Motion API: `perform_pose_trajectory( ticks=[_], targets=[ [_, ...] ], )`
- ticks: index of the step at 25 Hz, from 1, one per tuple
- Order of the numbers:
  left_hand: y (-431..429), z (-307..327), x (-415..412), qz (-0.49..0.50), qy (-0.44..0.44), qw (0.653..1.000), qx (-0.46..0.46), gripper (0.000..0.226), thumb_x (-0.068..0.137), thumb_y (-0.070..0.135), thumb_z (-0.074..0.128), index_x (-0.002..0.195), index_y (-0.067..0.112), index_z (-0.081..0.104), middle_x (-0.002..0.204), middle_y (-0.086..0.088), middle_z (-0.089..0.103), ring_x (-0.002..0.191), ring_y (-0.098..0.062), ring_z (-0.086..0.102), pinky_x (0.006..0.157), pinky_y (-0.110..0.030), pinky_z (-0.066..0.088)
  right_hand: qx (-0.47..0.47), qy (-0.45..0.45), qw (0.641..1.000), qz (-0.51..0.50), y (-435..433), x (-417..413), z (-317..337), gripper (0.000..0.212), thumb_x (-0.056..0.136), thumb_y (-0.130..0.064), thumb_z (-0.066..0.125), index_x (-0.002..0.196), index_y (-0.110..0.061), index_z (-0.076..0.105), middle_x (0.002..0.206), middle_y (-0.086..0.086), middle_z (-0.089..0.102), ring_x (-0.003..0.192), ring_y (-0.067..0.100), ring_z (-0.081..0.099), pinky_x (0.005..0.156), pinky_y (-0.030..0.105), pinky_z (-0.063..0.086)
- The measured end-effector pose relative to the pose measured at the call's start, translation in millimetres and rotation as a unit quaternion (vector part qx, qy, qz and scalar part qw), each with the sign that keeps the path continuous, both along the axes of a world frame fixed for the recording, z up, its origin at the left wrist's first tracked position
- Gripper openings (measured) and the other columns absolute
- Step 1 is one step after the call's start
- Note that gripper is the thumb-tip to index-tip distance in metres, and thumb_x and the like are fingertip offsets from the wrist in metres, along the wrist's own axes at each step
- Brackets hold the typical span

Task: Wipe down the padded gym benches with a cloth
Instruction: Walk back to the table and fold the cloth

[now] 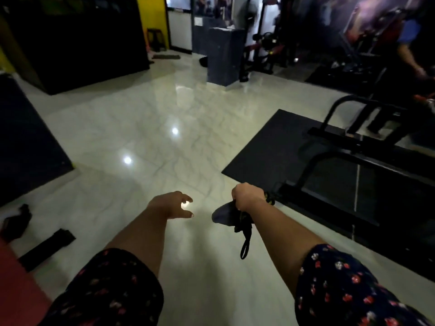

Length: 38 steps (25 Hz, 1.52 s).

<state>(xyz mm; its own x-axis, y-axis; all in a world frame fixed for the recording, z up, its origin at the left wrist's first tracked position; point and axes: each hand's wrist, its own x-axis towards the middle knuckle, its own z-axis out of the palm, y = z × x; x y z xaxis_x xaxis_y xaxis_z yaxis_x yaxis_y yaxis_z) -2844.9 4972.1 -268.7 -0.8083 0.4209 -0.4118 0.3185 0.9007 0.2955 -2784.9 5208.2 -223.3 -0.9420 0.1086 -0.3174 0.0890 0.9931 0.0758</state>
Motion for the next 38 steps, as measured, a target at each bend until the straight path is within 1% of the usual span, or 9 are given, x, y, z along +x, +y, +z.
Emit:
perform_pose_trajectory(
  ticks=[2,7,17,20,23,28,32,36,38],
  targets=[
    [-19.0,-1.0,-31.5,0.032,-0.019,0.999,0.019,0.066,0.081,0.060,0.069,0.139,0.038,0.048,0.137,0.009,0.051,0.120,-0.011,0.052,0.104,-0.032,0.041,-0.016,0.004,1.000,0.021,-27.2,-44.1,1.2,0.027,0.090,-0.009,0.053,0.114,-0.015,0.064,0.112,0.006,0.061,0.099,0.027,0.061,0.070,0.033,0.043],
    [-65.2,2.2,-103.7,0.110,-0.018,0.992,0.066,0.063,0.085,0.055,0.068,0.141,0.034,0.048,0.136,0.005,0.053,0.119,-0.013,0.053,0.106,-0.033,0.041,-0.037,-0.005,0.996,0.083,-89.4,-152.0,-6.7,0.029,0.088,-0.009,0.055,0.114,-0.016,0.065,0.114,0.005,0.062,0.102,0.026,0.062,0.070,0.032,0.043],
    [-161.7,12.0,-272.5,0.238,-0.010,0.971,0.010,0.065,0.087,0.057,0.064,0.144,0.033,0.044,0.141,0.004,0.049,0.127,-0.015,0.048,0.104,-0.030,0.036,-0.014,0.024,0.971,0.239,-173.3,-393.3,-8.0,0.024,0.087,-0.010,0.058,0.110,-0.014,0.066,0.108,0.004,0.062,0.096,0.025,0.063,0.070,0.031,0.043],
    [-185.6,16.2,-321.9,0.289,0.016,0.957,0.019,0.066,0.084,0.061,0.066,0.142,0.036,0.046,0.139,0.006,0.052,0.122,-0.014,0.052,0.106,-0.036,0.042,0.003,0.053,0.957,0.286,-204.6,-461.7,4.1,0.017,0.089,-0.010,0.057,0.104,-0.011,0.065,0.099,0.003,0.060,0.089,0.023,0.062,0.068,0.031,0.041],
    [-217.3,20.6,-361.2,0.294,0.013,0.956,0.001,0.066,0.083,0.060,0.064,0.142,0.036,0.046,0.138,0.006,0.053,0.121,-0.015,0.053,0.104,-0.040,0.043,0.000,0.077,0.946,0.315,-243.0,-516.5,8.5,0.012,0.089,-0.008,0.055,0.098,-0.010,0.063,0.075,-0.001,0.046,0.075,0.020,0.052,0.069,0.031,0.039],
    [-296.5,9.3,-413.6,0.331,0.000,0.944,-0.019,0.066,0.084,0.060,0.064,0.142,0.034,0.047,0.137,0.003,0.054,0.122,-0.018,0.053,0.105,-0.041,0.042,-0.009,0.087,0.931,0.354,-319.0,-587.3,1.2,0.006,0.088,-0.006,0.056,0.084,-0.011,0.055,0.080,0.001,0.047,0.074,0.019,0.050,0.068,0.030,0.039],
    [-370.3,-1.2,-472.7,0.348,0.003,0.937,-0.018,0.065,0.085,0.059,0.063,0.142,0.033,0.047,0.139,0.006,0.053,0.125,-0.017,0.050,0.105,-0.038,0.041,0.002,0.089,0.924,0.371,-400.2,-651.4,-6.1,0.028,0.087,-0.005,0.055,0.065,-0.014,0.040,0.070,-0.002,0.041,0.073,0.018,0.049,0.070,0.030,0.037],
    [-457.9,10.7,-530.7,0.360,-0.005,0.932,-0.032,0.063,0.087,0.059,0.062,0.142,0.033,0.047,0.143,0.004,0.050,0.127,-0.018,0.049,0.107,-0.040,0.041,-0.002,0.103,0.920,0.379,-491.3,-718.1,12.9,0.028,0.086,-0.005,0.055,0.065,-0.015,0.040,0.069,-0.003,0.042,0.073,0.018,0.050,0.069,0.029,0.037],
    [-503.2,24.2,-560.9,0.374,0.020,0.926,-0.033,0.064,0.087,0.058,0.061,0.143,0.033,0.046,0.146,0.002,0.047,0.130,-0.020,0.047,0.108,-0.044,0.040,-0.033,0.109,0.920,0.374,-532.9,-745.1,23.8,0.016,0.087,-0.007,0.055,0.074,-0.012,0.048,0.076,-0.003,0.048,0.079,0.020,0.055,0.070,0.030,0.037]
  ],
)
